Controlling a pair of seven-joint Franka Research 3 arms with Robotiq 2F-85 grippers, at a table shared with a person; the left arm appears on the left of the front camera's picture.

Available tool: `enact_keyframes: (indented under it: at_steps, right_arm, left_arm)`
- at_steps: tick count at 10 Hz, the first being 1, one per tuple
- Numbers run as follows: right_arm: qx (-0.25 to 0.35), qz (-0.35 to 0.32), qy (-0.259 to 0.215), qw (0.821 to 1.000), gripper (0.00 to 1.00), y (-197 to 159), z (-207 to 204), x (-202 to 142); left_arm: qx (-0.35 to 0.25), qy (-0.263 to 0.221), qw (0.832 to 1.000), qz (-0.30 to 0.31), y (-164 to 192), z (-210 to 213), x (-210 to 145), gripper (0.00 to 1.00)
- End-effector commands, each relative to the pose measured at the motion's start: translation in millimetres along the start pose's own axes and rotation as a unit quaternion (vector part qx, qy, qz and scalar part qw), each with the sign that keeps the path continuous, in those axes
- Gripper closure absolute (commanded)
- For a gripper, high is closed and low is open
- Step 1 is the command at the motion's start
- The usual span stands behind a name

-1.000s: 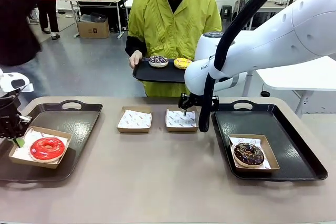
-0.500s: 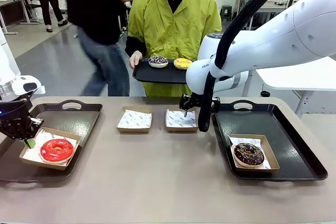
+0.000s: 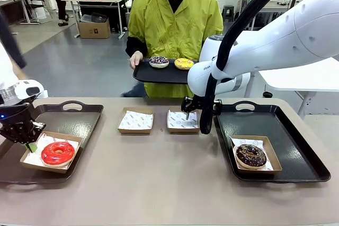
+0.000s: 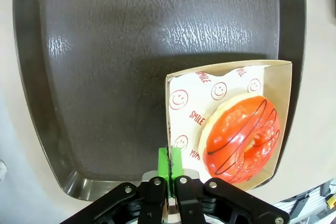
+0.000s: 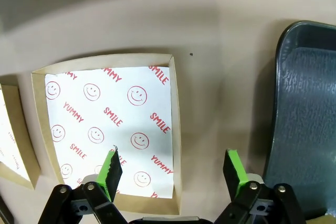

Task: Individually package the donuts and arrange them on the tray.
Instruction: Place the picked Paper togo box on the Handle tray while simultaneously picking up another Paper togo box from the table with the other hand.

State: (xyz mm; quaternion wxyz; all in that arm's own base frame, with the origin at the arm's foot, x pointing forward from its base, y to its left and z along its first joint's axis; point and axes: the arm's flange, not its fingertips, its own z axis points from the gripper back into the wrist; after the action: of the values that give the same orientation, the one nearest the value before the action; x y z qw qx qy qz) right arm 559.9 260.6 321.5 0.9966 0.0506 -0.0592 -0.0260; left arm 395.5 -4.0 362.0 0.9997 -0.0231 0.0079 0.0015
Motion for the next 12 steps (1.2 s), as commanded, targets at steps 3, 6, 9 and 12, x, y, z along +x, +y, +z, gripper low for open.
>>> enact_keyframes:
  at_steps: [3,6,9,12]
  right_arm:
    - [0.013,0.008,0.003,1.000,1.00,-2.0,-2.8,2.0]
    - [-0.006,0.018,-0.019,1.000,0.86,3.2,5.4,2.3]
    - [-0.009,0.019,-0.017,1.000,1.00,3.3,4.1,4.5]
    - [-0.010,0.009,-0.012,1.000,1.00,2.3,2.9,5.8]
  left_arm:
    - [-0.005,-0.008,1.000,-0.019,0.1,-3.2,-2.1,0.19]
    - [-0.007,-0.004,1.000,-0.018,0.5,-3.4,-2.8,0.00]
    - [-0.010,-0.001,1.000,-0.019,0.5,-4.1,-2.3,0.00]
    - [-0.013,0.003,1.000,-0.018,1.5,-3.7,-2.4,0.02]
